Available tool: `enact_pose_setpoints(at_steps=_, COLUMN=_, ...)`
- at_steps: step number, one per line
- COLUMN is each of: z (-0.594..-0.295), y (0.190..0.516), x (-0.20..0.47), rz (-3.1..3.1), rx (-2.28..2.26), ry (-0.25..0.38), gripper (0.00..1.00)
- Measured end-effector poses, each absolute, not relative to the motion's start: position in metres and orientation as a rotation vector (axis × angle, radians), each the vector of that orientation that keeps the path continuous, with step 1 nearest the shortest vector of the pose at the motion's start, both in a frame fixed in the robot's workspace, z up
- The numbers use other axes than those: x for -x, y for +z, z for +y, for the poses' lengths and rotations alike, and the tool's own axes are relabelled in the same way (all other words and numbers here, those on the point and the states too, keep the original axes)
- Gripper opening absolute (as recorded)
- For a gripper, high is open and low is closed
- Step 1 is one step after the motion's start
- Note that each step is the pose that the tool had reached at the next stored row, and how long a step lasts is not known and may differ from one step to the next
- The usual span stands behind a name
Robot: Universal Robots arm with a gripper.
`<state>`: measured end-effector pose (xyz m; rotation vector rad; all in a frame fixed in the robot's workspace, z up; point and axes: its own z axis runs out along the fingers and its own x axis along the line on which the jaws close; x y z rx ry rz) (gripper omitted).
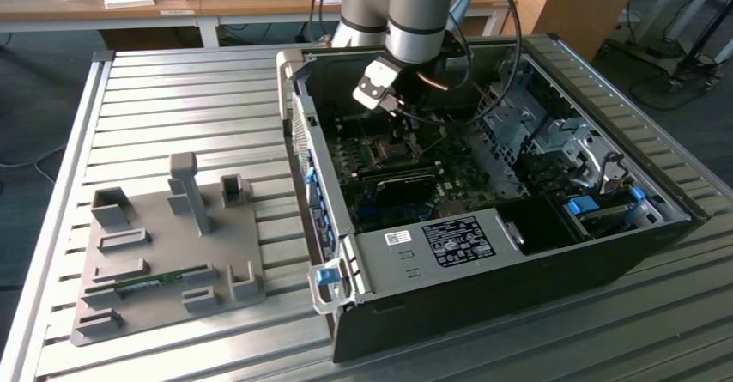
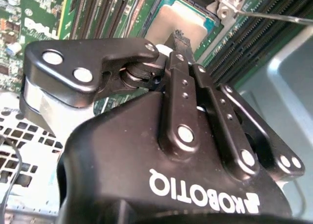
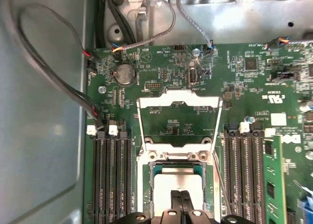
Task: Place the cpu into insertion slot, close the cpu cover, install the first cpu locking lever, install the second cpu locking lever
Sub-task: 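Place the cpu into insertion slot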
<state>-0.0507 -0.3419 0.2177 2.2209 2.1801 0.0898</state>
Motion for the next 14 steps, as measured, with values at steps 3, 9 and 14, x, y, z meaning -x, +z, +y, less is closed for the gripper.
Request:
enact_pose_setpoints(at_steps=3, z=-0.3419, y=0.2268, x=0.0508, rz=2.18, rx=-2.221, ry=0.089, gripper=0.11)
enact_pose_setpoints(at_steps=9, z=-0.3419, y=0.2298, x=0.0507, rz=2.18, rx=-2.221, ry=0.09, gripper=0.11)
enact_pose_setpoints(at_steps=14, z=-0.3419, y=0.2299, x=0.0508, rz=2.18, rx=-2.221, ry=0.09, gripper=0.11)
